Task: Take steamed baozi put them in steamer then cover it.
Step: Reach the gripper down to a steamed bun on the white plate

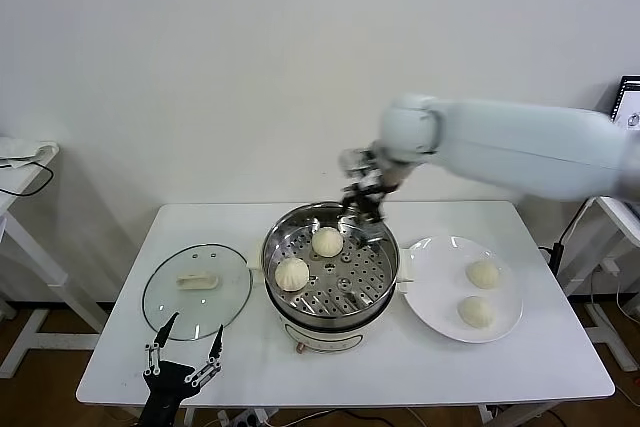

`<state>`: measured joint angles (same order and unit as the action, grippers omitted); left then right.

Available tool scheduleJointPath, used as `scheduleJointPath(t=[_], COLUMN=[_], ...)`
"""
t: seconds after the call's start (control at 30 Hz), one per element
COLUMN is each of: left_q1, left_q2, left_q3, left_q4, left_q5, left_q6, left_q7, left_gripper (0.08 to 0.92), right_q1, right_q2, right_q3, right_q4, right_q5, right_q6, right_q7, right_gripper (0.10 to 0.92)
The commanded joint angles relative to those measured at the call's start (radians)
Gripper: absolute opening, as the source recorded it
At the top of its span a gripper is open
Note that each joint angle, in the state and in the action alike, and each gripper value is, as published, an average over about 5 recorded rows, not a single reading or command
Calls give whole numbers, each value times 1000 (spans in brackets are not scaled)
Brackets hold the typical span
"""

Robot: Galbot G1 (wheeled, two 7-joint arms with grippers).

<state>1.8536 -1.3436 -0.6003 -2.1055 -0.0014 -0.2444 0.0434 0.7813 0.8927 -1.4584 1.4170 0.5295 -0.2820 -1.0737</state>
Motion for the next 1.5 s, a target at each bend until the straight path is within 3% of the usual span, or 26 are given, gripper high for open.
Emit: scheduleJointPath(t=[0.03,0.27,0.63,1.17,1.5], left_q1=[0,2,8,11,9], left_q2=[1,-7,-17,-19,-17], left_q3=[1,0,-4,-17,-20], left_q4=[5,12,14,20,21], left_q5=[3,5,11,11,9], left_q6=[-1,-4,-8,-13,-15], left_q7=[0,-1,-2,-2,-1], left_gripper=[823,823,823,823,823], right_q1=[-100,-332,-595,-661,-636], right_q2=[-402,-441,-383,-306,-304], right_q3=[48,98,275,314,305], right_q4=[-27,-83,-174,-205,-183], right_q5=[-238,-336,-390,-391,-389], right_q6=[186,211,202,166,165], right_q7=[-159,-132,-30,56,70], right_gripper=[823,823,823,822,677])
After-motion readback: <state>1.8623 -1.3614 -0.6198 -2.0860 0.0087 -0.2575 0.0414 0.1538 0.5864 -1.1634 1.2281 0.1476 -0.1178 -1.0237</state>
